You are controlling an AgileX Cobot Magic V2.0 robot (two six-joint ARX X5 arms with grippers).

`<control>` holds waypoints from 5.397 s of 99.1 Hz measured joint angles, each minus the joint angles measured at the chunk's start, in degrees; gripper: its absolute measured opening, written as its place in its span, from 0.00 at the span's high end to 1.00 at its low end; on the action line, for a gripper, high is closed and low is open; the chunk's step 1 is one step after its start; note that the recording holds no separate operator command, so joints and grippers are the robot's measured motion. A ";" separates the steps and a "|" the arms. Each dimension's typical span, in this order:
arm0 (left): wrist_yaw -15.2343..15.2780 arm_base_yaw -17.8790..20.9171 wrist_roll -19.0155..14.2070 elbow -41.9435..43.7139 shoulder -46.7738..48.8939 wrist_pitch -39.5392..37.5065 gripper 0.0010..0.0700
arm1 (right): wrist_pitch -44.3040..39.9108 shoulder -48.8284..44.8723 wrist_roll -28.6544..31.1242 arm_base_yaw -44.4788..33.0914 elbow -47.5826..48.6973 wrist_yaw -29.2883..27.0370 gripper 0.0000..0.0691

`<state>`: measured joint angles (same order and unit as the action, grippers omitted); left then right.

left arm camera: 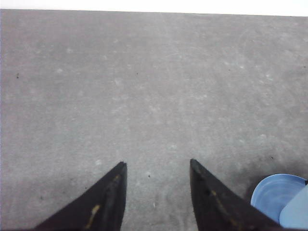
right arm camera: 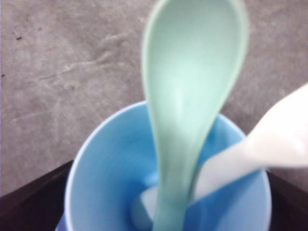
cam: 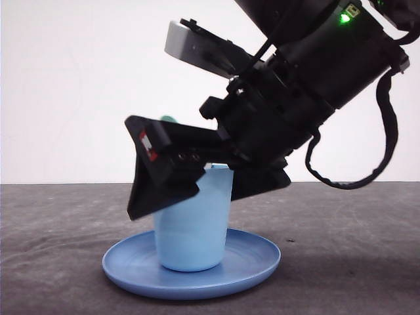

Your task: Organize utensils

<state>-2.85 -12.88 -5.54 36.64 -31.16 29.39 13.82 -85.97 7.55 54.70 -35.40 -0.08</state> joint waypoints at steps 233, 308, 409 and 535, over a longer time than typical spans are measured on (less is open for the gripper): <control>0.68 0.00 0.24 0.00 0.15 2.62 0.99 | -59.45 42.25 2.71 -42.73 -4.63 1.55 0.98; 4.26 11.19 5.14 -33.42 30.95 -15.08 1.00 | -59.43 42.23 2.71 -42.73 -4.66 1.55 0.98; 4.24 11.26 5.35 -34.82 30.91 -18.80 1.00 | -59.23 42.23 2.71 -42.73 -4.74 1.55 0.98; 4.24 11.26 5.55 -34.82 30.91 -18.82 1.00 | -24.26 85.68 -1.79 -50.34 34.27 1.42 0.98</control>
<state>1.39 -1.63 0.01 1.83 -0.25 10.57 -10.44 -0.30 5.76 4.36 -1.13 1.34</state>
